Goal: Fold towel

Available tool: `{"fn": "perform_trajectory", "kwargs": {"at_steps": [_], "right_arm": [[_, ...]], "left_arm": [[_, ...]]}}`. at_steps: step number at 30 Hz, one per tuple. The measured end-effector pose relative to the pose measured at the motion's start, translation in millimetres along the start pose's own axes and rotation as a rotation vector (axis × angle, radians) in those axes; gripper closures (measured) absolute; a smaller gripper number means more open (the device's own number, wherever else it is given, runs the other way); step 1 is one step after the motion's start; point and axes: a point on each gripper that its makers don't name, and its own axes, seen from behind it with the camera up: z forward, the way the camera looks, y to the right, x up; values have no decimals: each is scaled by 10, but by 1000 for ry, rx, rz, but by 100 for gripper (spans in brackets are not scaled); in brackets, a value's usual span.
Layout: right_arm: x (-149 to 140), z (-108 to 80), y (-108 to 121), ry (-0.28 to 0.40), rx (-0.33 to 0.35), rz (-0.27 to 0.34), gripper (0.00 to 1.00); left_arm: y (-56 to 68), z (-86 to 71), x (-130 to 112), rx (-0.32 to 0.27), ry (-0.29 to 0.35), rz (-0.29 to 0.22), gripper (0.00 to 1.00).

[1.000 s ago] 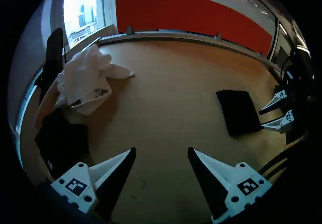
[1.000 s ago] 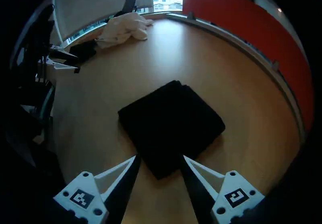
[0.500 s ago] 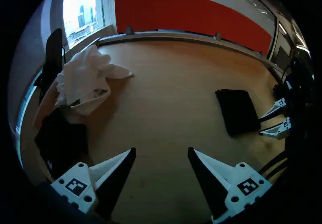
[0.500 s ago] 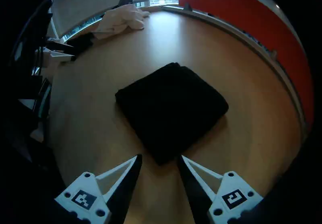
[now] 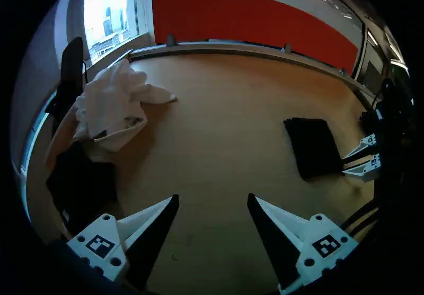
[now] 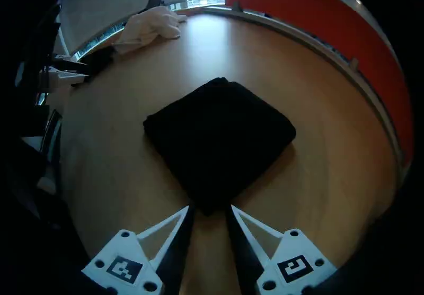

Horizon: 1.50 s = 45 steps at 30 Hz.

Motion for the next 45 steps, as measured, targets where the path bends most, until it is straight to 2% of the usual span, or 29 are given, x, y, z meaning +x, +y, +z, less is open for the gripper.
{"fn": "perform_trajectory", "kwargs": {"at_steps": [10,12,21,27,33,45], "right_arm": [[-19,-15,-27,10,-3,2,92],[-17,-15,-39,13,-1,0,94],[115,-83,-46,40,-11,-5,95],[370,-272,40,69,-40,-23,95],[689,-458,163,81,-77,-56,95],[1469,-733,343,158,-109,-101,95]], "left_arm": [[-1,0,-10,-1,-1,0,4],[-1,0,-14,-1,-1,0,4],[4,1,-21,-4,0,4,4],[13,9,-6,-9,5,5,4],[21,10,22,-12,15,6,4],[37,-15,126,-21,45,4,4]]}}
